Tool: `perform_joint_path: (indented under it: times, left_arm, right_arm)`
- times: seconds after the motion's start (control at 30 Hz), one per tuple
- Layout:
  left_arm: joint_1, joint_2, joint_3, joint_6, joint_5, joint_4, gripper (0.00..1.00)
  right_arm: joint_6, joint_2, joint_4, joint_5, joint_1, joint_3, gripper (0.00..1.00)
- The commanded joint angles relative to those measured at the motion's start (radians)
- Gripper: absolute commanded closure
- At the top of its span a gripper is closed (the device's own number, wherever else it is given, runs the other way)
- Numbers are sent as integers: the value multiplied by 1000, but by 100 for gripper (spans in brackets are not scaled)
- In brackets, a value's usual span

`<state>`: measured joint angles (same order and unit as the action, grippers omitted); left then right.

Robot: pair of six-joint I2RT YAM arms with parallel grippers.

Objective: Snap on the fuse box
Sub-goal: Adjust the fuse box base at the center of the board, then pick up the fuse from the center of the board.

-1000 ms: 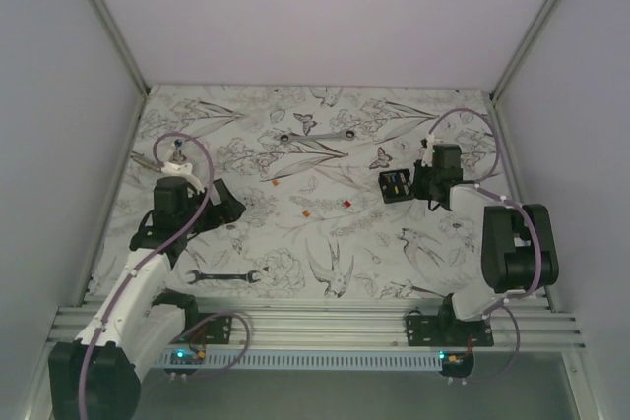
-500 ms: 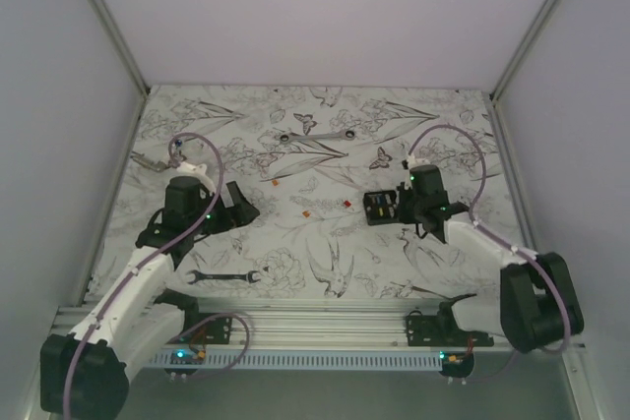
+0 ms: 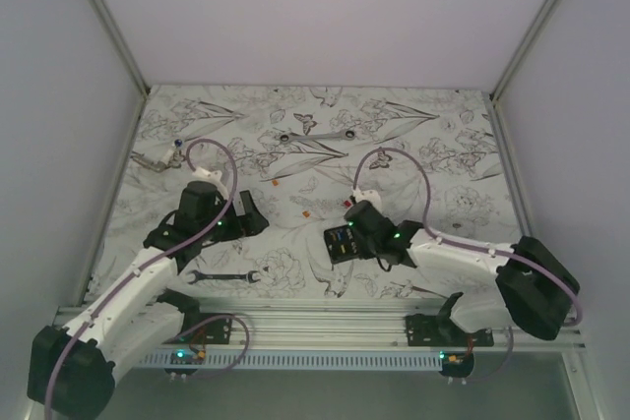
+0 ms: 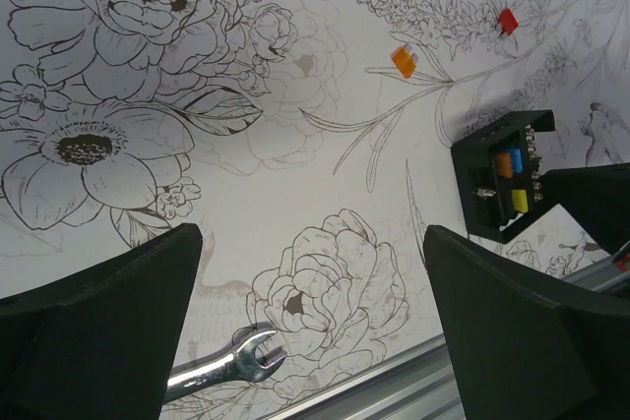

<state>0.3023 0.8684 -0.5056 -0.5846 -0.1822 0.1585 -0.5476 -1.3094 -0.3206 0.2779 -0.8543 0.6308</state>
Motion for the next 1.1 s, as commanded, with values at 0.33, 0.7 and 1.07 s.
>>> perform_joint_path:
  times: [0.33, 0.7, 1.07]
  left_arm:
    - [101, 23, -47, -28, 93, 56, 0]
    - [158, 212, -222, 10, 150, 89, 9]
    - [147, 718, -598, 387, 153, 141, 26]
  right_arm:
    - [-234, -125, 9, 199, -224, 105, 71]
    - [-45, 93, 26, 398, -211, 37, 22]
    - [160, 111, 242, 371, -111, -80, 5]
